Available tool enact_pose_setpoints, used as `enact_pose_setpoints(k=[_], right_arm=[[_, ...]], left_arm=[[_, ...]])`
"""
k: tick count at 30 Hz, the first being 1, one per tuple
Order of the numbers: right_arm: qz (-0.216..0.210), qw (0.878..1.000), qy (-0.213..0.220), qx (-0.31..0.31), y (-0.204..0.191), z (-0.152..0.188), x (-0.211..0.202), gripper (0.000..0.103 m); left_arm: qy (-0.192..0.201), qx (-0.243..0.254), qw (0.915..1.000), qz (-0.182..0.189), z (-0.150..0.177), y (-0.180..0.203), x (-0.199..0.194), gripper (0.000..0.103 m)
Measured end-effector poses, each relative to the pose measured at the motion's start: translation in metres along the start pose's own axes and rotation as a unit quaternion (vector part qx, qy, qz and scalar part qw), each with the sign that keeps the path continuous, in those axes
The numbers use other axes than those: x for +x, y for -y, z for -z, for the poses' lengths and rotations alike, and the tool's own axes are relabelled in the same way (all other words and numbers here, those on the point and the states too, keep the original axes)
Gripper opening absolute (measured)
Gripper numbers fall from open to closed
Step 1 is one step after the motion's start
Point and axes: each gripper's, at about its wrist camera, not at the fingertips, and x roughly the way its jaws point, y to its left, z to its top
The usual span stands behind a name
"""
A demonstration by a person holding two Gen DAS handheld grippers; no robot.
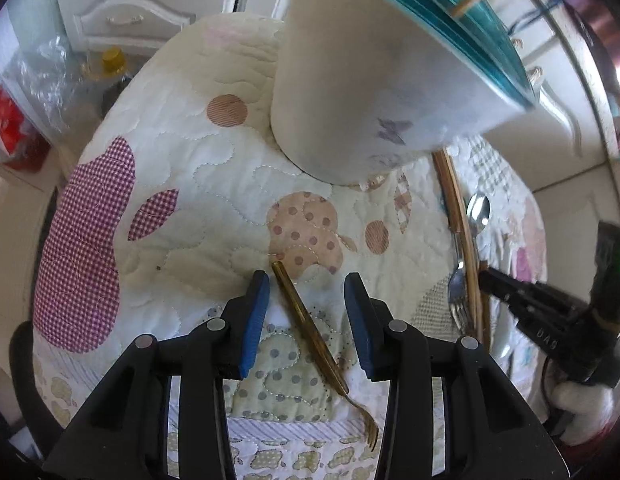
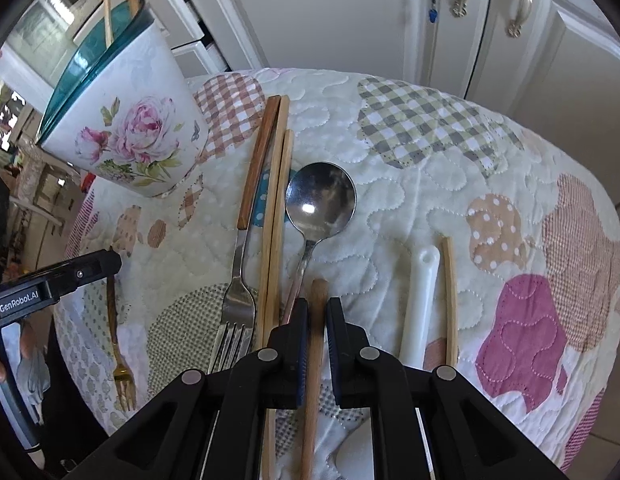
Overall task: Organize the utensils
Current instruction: 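Lift and carry the gold fork with the left tool while the right carries the chopstick to the holder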
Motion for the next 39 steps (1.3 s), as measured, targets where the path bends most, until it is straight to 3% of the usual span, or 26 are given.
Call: enact_pose_setpoints(k=[1,3,8,17,19,28,39], right_arm=[[-0.001,1.0,0.002,-0.001,0.0,0.0,0.0,0.008],[-0.006,1.0,0.002,-0.003,0.001,-0.001,0.001,0.008],[-0.022,1.0,0.012,0.0,0.004,-0.001,-0.011,0.008],[-0.062,0.994,0.094,-0.008,0.006,0.006,-0.098,0.007],[-0.061,0.992,0.11,-0.013,0.004,0.009,-0.114,0.007],[-0.075,0.982,0.168,-0.034,-0.02,0.006,-0.166,0.007],[-0.117,0.963,0.233,-0.07,-0.044,-0.031,-0.232,0.007]], left_arm=[[0.003,0.009,0.9999,-0.007,0.001,0.001,0.0,0.036],[0.01,0.02,0.9996,-0.014,0.001,0.001,-0.001,0.011],[0.014,0.01,0.9994,0.031,0.001,-0.006,-0.011,0.008],[0.068,0.069,0.9921,0.08,0.013,-0.002,-0.091,0.005],[0.078,0.078,0.9903,0.084,0.02,0.015,-0.095,0.005],[0.118,0.083,0.9851,0.093,0.019,0.017,-0.143,0.005],[0.178,0.096,0.9757,0.085,-0.022,0.019,-0.212,0.005]])
